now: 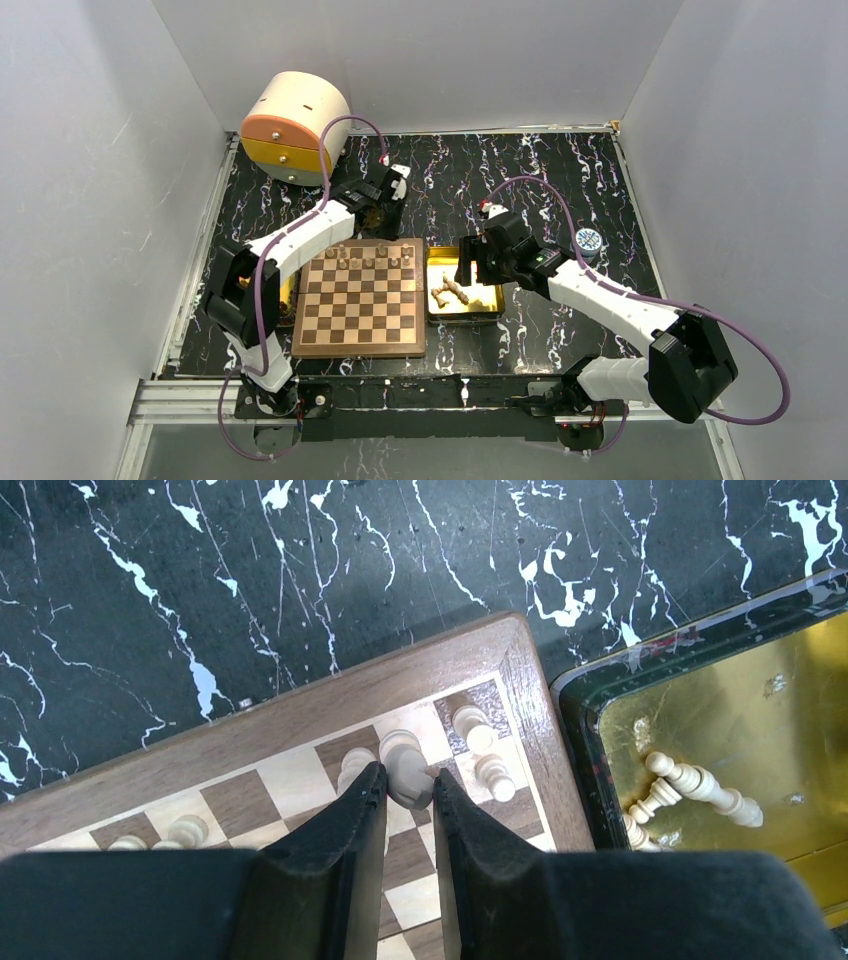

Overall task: Set up the chess pieces on the board
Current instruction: Place the chess piece on the chessboard.

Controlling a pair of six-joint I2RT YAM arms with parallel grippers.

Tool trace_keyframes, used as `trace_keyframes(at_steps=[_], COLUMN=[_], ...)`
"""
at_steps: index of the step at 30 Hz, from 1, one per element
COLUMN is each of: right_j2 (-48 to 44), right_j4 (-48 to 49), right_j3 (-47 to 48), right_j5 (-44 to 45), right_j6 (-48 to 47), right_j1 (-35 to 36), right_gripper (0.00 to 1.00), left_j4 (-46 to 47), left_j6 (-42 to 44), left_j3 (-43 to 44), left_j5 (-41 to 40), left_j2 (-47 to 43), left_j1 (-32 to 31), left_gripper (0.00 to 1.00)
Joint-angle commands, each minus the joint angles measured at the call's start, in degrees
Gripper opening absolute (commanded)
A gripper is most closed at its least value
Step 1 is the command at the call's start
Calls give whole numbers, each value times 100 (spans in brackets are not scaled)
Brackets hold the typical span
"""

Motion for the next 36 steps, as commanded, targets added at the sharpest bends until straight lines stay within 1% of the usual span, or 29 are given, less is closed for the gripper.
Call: trace_keyframes(at_steps=[1,15,36], right_j2=[-187,-116,-35], right_j4=[196,224,153], right_j3=[-12,6,132], right_j5=[11,55,55], right_j6=[8,-11,-45], right_j1=[-18,-15,-12], right_gripper=[80,81,82], left_j4=[148,187,-136], left_j6=[83,26,16], left_j3=[231,113,115], left_j5=[47,311,494], left_j2=[34,255,450], left_j1=[5,7,60], left_gripper=[10,10,10])
